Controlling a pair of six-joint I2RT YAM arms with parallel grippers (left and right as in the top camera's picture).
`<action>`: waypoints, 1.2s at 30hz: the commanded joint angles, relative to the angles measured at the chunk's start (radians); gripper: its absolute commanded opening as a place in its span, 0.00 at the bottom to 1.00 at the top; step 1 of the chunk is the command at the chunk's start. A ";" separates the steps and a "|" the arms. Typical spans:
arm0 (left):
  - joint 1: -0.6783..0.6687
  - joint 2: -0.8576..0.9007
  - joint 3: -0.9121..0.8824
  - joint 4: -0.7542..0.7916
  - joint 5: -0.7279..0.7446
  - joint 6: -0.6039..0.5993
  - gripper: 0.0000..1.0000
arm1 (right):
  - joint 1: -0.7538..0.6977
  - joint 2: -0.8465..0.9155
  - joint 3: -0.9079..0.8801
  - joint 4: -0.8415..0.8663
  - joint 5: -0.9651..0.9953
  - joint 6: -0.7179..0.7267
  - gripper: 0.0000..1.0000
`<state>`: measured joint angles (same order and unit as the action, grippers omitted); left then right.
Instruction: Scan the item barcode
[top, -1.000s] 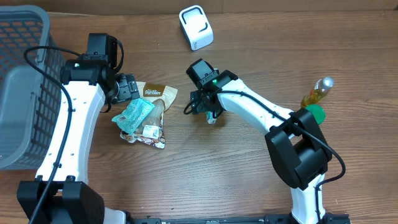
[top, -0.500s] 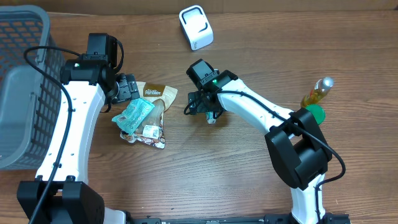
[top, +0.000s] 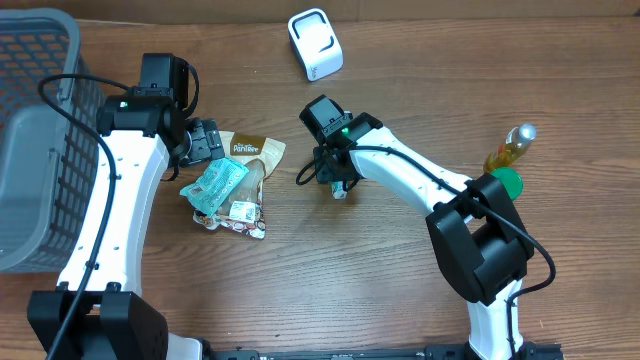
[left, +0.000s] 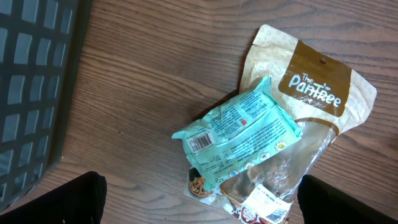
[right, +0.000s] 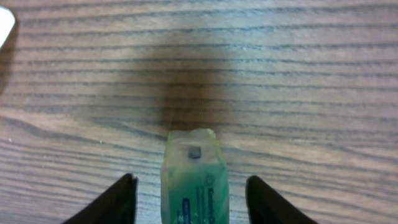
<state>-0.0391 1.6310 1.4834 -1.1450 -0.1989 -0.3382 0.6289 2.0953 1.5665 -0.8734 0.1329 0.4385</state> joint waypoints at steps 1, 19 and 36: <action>-0.003 0.003 0.009 0.000 -0.002 -0.010 1.00 | -0.002 -0.036 -0.002 0.008 0.006 -0.002 0.22; -0.003 0.003 0.009 0.000 -0.002 -0.010 1.00 | -0.079 -0.122 0.058 0.006 0.047 -0.002 0.54; -0.003 0.003 0.009 0.000 -0.002 -0.010 1.00 | -0.166 -0.086 -0.081 -0.018 0.046 0.002 0.05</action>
<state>-0.0391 1.6310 1.4834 -1.1450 -0.1989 -0.3382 0.4606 2.0022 1.5234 -0.9031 0.1722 0.4412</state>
